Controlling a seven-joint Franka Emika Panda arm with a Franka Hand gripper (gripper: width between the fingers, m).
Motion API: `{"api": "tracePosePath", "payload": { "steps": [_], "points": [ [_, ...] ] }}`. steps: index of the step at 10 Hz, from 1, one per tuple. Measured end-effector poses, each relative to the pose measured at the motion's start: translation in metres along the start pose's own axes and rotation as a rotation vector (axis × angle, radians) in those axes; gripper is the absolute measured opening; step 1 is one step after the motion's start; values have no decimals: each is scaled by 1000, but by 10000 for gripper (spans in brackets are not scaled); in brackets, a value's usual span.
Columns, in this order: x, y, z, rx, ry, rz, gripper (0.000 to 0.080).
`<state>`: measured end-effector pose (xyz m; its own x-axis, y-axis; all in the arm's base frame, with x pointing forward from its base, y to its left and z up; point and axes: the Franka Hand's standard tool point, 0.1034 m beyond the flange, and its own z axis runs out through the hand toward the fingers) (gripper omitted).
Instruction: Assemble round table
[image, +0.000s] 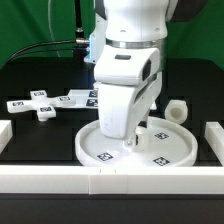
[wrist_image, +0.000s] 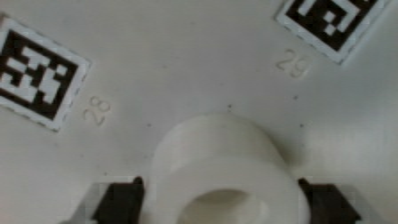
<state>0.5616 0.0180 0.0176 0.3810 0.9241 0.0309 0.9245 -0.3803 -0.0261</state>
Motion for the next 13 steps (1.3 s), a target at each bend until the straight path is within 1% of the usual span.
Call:
{"api": "tracePosePath", "payload": {
  "steps": [2, 4, 7, 8, 9, 10, 11, 12, 13],
  "points": [
    [9, 0, 0, 1, 7, -2, 409],
    [20, -4, 1, 3, 13, 19, 409],
    [21, -4, 1, 7, 7, 33, 409],
    [21, -4, 1, 7, 7, 34, 461],
    [21, -5, 1, 8, 7, 34, 461],
    [21, -5, 1, 8, 7, 34, 581],
    [20, -4, 1, 7, 7, 35, 636],
    [17, -5, -6, -3, 7, 55, 636],
    [14, -11, -16, -11, 5, 83, 648]
  ]
}}
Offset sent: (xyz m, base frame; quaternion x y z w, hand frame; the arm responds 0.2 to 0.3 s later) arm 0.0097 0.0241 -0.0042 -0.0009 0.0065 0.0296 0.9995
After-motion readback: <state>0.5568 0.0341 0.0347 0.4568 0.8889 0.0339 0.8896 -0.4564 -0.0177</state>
